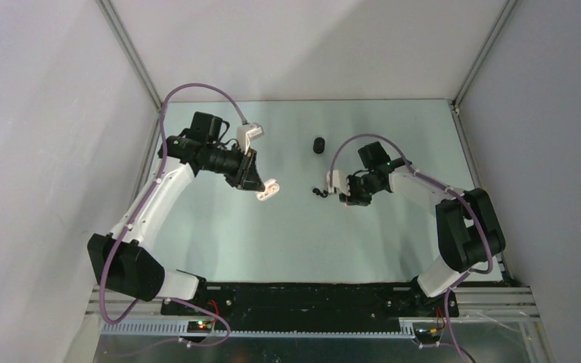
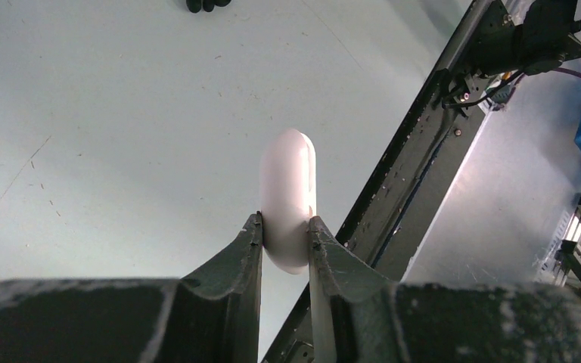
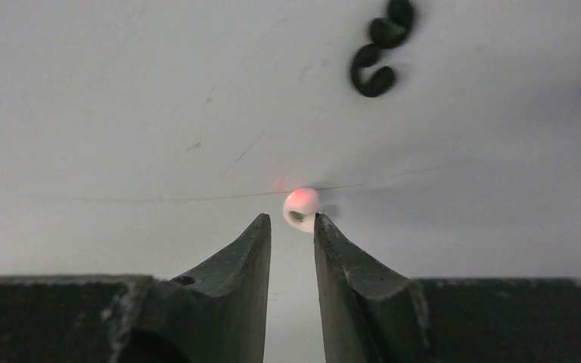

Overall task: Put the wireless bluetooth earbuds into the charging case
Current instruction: Pick up the earbud from the center of the board.

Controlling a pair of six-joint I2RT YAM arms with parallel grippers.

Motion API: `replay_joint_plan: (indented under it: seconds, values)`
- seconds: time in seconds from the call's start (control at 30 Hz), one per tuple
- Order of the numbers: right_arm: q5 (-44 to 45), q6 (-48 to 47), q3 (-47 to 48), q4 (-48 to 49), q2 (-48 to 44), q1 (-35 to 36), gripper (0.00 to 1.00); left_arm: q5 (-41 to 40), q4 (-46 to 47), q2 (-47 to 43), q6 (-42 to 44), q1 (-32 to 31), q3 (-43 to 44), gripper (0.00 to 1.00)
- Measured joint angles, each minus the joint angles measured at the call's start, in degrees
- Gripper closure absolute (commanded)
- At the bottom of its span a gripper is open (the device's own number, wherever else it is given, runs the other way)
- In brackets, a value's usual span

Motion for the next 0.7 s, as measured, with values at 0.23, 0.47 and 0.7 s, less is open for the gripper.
replay_joint_plan:
  seconds: [0.23, 0.47, 0.7]
  values:
    - [3.56, 44.28, 9.14, -2.03, 0.04, -0.39, 0.66, -0.35, 0.00, -0.50, 0.00, 0.33, 0.00, 1.00]
    - [2.51, 74.12, 9.07, -6.64, 4.28, -6.16, 0.62, -0.33, 0.00, -0.50, -0.04, 0.72, 0.00, 1.00]
    - [4.02, 84.00, 9.62, -8.48, 10.40, -6.03, 0.62, -0.37, -0.07, -0.50, -0.11, 0.74, 0.00, 1.00]
